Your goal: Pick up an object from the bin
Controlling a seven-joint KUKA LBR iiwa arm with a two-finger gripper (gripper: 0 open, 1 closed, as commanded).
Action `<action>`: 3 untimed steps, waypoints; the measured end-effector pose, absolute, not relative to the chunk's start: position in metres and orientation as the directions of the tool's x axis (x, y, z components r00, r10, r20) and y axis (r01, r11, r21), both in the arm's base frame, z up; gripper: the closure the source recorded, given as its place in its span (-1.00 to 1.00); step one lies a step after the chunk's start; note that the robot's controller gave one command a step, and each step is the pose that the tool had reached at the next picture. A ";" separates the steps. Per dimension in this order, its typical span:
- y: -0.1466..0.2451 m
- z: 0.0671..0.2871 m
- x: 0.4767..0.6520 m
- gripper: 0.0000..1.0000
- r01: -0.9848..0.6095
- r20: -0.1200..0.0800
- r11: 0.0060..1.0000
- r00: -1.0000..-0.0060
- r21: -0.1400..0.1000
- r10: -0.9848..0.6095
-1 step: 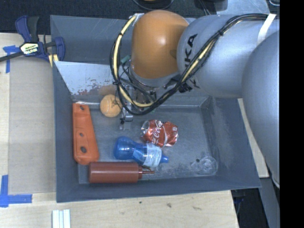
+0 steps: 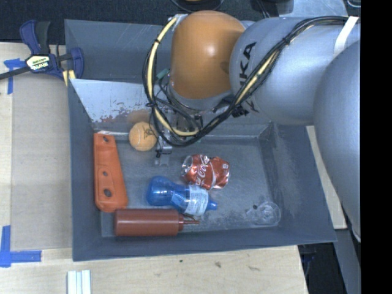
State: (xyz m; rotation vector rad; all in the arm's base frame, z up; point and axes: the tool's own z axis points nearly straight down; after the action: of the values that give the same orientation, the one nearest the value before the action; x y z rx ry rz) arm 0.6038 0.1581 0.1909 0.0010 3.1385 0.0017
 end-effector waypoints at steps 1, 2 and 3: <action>0.076 0.081 0.571 -1.00 -0.164 -0.012 0.987 -0.986 -0.004 -0.164; 0.088 0.144 0.555 -1.00 -0.095 -0.006 0.995 -0.995 0.001 -0.095; 0.008 0.100 0.611 -1.00 -0.233 -0.017 0.972 -0.972 -0.006 -0.233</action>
Offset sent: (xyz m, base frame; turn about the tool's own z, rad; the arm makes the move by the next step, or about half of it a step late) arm -0.0497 -0.0698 -0.0469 -0.0961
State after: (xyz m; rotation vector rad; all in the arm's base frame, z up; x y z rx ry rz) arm 0.6110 0.0077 0.1005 -0.3663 3.1025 -0.0062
